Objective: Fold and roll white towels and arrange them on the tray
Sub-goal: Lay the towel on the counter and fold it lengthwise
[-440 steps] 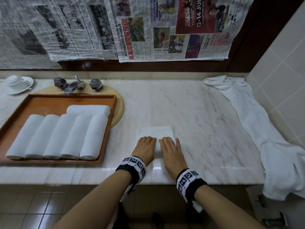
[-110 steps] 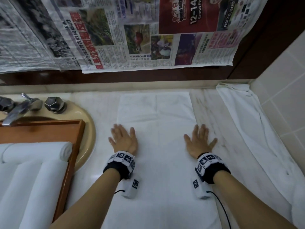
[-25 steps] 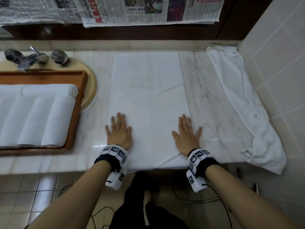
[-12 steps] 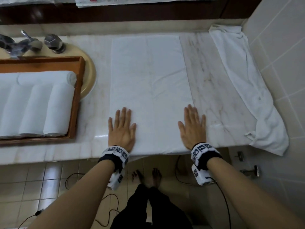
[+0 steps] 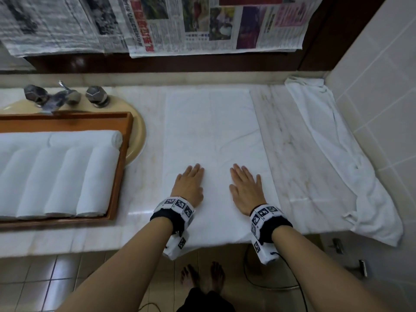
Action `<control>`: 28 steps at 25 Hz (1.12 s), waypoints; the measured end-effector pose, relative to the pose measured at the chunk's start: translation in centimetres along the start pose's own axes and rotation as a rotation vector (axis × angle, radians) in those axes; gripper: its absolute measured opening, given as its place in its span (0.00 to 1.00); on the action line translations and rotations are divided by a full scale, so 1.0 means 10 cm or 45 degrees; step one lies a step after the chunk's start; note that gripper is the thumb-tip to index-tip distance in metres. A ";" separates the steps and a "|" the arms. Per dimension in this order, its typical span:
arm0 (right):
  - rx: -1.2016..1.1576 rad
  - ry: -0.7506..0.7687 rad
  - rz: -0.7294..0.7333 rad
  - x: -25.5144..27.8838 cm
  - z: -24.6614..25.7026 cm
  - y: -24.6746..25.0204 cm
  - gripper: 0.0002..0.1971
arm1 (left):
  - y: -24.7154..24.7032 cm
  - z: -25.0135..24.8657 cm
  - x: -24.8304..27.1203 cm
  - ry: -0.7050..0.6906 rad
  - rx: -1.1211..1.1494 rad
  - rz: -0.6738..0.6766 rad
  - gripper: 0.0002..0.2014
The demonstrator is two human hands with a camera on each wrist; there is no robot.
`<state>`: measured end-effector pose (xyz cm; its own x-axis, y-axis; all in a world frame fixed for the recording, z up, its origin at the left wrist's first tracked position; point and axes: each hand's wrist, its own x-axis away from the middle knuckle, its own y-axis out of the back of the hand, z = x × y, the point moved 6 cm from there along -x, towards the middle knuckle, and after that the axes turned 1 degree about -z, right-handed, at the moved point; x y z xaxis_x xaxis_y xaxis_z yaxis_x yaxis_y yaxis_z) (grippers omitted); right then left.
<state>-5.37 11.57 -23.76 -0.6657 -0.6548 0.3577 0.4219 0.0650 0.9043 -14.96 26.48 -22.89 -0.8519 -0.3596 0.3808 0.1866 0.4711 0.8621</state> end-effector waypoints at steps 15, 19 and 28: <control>-0.107 -0.478 0.070 -0.72 -0.33 0.23 0.36 | 0.20 0.74 -0.37 0.630 0.204 -0.158 0.33; 0.004 0.208 0.022 -1.12 0.32 0.32 0.31 | 0.22 0.02 -0.84 -0.091 0.121 -0.073 0.33; -0.027 -0.093 0.168 -1.91 -0.48 0.68 0.32 | 0.54 0.72 -1.36 0.286 0.040 -0.022 0.31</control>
<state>13.19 20.97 -25.53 -0.6465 -0.5851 0.4896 0.5211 0.1302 0.8435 -5.92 39.71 -25.80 -0.7237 -0.5363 0.4343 0.1548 0.4872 0.8595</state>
